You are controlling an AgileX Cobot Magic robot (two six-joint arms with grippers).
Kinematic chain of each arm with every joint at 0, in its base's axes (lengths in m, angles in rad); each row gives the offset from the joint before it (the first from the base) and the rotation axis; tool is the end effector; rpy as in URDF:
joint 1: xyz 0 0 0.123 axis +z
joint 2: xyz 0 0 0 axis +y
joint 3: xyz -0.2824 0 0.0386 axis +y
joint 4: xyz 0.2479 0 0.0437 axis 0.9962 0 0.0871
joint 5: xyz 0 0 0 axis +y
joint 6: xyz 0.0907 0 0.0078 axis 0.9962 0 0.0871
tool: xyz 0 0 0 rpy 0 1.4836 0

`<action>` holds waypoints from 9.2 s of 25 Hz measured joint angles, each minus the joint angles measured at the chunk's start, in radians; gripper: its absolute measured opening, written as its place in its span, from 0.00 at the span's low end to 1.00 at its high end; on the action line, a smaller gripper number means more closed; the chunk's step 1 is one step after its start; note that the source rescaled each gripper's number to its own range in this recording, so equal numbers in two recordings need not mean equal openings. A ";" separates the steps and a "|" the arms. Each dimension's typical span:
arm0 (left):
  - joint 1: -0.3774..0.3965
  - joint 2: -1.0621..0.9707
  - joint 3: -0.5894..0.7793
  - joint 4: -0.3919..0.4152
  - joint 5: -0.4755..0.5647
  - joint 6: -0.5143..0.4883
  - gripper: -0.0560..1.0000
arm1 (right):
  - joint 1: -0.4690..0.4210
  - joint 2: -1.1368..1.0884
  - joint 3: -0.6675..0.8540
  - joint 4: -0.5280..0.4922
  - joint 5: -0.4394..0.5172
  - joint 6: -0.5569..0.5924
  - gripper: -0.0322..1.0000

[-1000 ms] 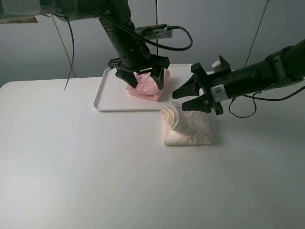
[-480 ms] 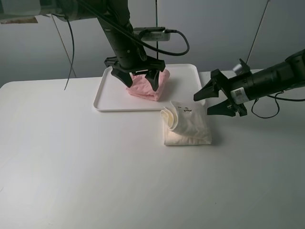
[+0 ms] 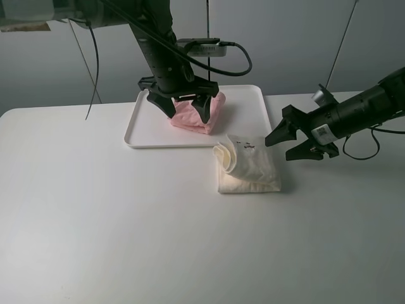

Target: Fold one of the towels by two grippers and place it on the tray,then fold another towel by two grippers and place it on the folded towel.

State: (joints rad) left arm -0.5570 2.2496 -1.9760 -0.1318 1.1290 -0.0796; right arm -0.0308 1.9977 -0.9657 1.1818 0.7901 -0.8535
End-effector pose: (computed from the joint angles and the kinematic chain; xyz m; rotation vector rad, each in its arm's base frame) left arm 0.4024 -0.2634 0.2062 0.6329 2.8551 -0.2932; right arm 0.3360 0.0496 0.1075 0.1690 2.7531 1.0581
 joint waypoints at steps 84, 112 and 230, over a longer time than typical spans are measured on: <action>0.000 0.000 0.000 -0.023 0.060 0.152 0.99 | 0.277 0.375 -0.947 -0.014 0.099 0.484 0.12; 0.000 0.002 0.000 0.063 0.087 0.192 0.99 | 0.278 0.425 -0.951 -0.372 0.059 0.502 1.00; 0.427 -2.250 1.464 0.196 -0.047 0.035 0.99 | -0.089 -1.998 0.455 -1.162 0.299 0.853 1.00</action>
State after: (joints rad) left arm -0.1299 0.0000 -0.5115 0.0640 1.0817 -0.0446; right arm -0.1199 -0.0004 -0.5102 0.0202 1.0892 0.0000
